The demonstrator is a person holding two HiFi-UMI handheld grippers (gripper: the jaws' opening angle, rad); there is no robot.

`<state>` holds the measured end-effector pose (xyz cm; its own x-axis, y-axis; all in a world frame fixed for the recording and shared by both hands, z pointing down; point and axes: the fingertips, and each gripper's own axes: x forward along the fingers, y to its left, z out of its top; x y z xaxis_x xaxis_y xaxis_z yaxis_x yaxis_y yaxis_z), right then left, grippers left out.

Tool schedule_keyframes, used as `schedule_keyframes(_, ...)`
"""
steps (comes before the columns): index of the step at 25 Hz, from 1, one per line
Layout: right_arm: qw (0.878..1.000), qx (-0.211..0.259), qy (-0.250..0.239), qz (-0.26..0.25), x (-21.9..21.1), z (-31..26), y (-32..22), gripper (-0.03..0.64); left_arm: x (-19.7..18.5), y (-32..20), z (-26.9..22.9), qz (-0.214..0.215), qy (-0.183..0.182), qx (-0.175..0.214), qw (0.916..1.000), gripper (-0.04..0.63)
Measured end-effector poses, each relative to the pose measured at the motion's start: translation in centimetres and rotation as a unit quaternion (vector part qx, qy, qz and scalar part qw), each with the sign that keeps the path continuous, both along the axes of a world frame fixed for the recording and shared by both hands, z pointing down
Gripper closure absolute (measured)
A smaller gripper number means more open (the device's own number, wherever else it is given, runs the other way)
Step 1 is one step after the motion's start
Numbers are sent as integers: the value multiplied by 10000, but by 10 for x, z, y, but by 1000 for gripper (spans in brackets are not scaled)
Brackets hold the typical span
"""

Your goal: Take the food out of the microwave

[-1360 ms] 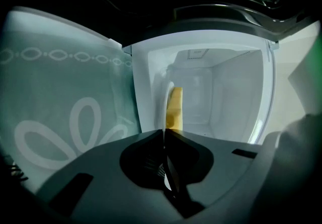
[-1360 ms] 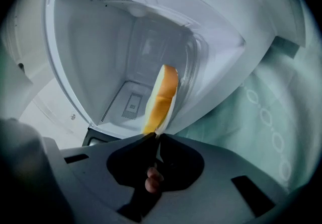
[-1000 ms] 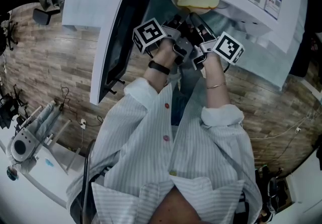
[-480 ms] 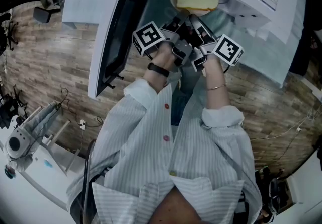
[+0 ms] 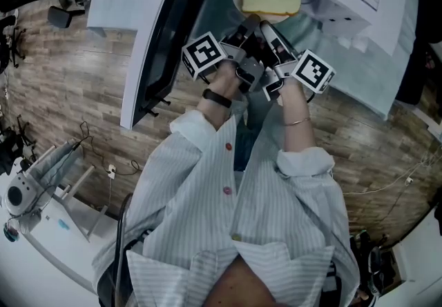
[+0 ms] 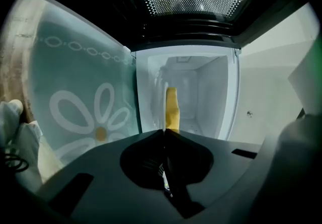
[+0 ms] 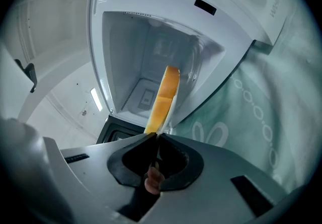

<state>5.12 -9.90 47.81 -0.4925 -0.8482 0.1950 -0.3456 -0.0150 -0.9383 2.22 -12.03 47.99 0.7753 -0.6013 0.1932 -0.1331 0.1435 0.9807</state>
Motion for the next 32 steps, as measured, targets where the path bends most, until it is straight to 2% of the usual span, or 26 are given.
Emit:
schedule_keyframes(5,9998,77,7,155,-5,-7,6,571,-5,4,-8,139,-8,73,9999,580)
schedule_keyframes(10,9982,538,242,144,-18,-27,12,571,-14,17,-17,325,23,121,9994,580)
schedule_keyframes(18,9975,464,322,427,-26,-31,41,571,-24,43,-24,536,61,141,9984,580)
schedule_keyframes(32,9951,679,399,604,-33,-63,73,570,-31,72,-55,653,80,402,9970,580)
